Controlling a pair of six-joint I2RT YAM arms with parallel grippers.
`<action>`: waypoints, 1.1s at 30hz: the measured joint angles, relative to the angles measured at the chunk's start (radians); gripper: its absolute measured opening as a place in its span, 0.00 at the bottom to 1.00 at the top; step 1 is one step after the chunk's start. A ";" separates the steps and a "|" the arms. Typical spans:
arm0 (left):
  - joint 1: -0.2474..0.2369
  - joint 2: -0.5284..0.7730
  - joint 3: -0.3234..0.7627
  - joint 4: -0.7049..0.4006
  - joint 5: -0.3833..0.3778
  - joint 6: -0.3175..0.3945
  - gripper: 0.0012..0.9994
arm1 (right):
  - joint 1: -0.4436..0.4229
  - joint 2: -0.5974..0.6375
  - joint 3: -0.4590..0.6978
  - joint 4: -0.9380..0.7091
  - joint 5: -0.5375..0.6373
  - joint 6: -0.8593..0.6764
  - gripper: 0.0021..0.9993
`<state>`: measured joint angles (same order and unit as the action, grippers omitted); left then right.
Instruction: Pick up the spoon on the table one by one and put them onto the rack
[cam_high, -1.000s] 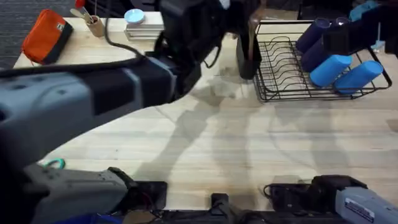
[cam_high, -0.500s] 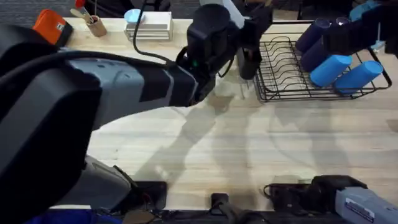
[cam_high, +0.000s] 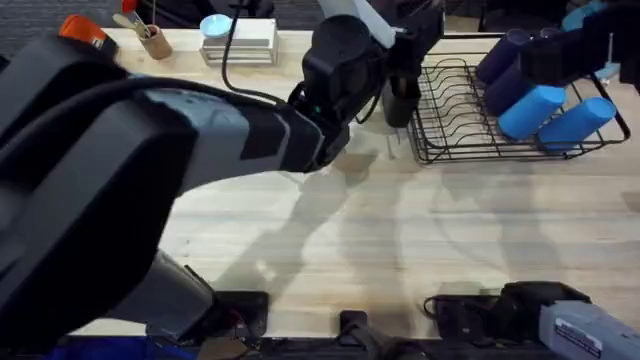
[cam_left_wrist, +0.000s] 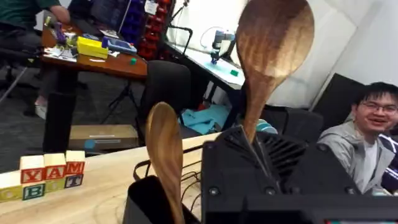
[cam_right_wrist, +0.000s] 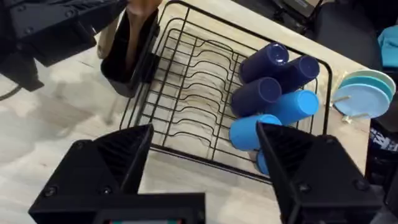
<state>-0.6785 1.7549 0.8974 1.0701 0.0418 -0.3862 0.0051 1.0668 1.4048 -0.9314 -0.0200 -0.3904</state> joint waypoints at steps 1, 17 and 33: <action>0.000 0.008 0.000 0.004 0.000 -0.001 0.04 | 0.000 0.000 0.000 0.000 0.000 0.000 1.00; -0.005 0.087 0.000 0.003 0.000 -0.008 0.04 | 0.000 0.000 0.000 0.001 0.000 0.000 1.00; -0.005 0.097 0.000 -0.157 0.000 -0.008 0.04 | 0.000 0.000 0.000 0.010 0.000 0.000 1.00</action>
<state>-0.6830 1.8515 0.8974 0.9126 0.0414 -0.3939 0.0051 1.0668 1.4048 -0.9218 -0.0199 -0.3904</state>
